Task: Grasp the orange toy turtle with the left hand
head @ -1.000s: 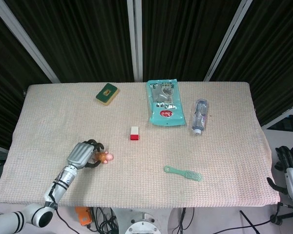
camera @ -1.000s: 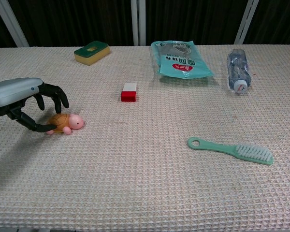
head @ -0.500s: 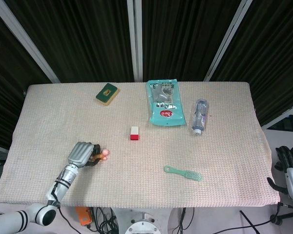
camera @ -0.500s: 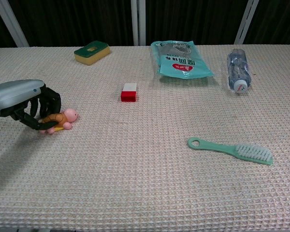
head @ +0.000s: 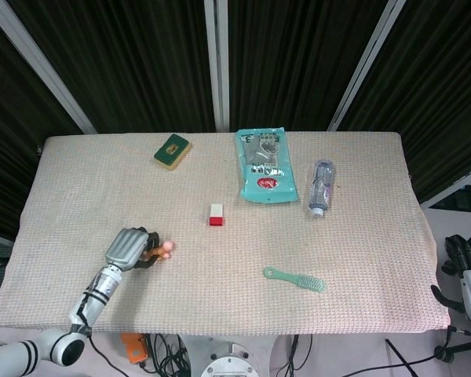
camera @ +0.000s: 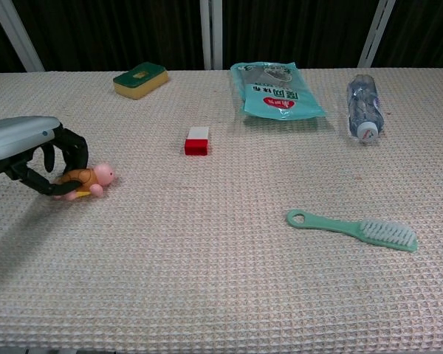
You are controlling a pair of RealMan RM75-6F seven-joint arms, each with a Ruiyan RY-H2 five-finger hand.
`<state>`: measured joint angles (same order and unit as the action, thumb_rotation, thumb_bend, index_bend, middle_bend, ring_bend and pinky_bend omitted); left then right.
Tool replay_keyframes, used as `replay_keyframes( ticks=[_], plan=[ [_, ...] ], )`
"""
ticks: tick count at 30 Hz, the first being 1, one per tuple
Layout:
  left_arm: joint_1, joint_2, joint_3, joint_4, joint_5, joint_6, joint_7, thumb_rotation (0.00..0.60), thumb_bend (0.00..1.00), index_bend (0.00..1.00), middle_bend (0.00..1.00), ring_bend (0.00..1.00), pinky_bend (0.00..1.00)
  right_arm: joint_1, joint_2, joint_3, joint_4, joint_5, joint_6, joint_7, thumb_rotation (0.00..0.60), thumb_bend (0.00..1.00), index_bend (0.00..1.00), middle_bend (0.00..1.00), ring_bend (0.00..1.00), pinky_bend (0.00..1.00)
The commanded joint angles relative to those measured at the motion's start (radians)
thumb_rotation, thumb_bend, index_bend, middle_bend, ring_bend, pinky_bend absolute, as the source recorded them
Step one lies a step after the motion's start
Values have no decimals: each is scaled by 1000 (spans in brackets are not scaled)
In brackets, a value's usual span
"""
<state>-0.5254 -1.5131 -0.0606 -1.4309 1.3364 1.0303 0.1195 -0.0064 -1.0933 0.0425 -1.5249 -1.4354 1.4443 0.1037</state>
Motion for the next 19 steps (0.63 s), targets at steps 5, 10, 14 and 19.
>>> replay_keyframes(
  ticks=[5, 10, 14, 19],
  plan=[
    [80, 86, 17, -75, 50, 164, 37, 600, 285, 44, 0, 0, 0, 0, 1, -1, -11, -5, 2, -4, 600, 169, 0, 0, 0, 0],
    [179, 164, 45, -96, 102, 330, 24, 600, 284, 45, 0, 0, 0, -4, 1, 4, -31, -6, 19, -12, 600, 169, 0, 0, 0, 0],
    [267, 230, 62, -88, 110, 437, -55, 600, 285, 45, 0, 0, 0, -2, -4, 7, -41, 2, 16, -29, 600, 169, 0, 0, 0, 0],
    [349, 277, 78, -72, 114, 522, -123, 600, 284, 45, 0, 0, 0, 6, -8, 5, -61, -5, 10, -63, 600, 169, 0, 0, 0, 0]
  ],
)
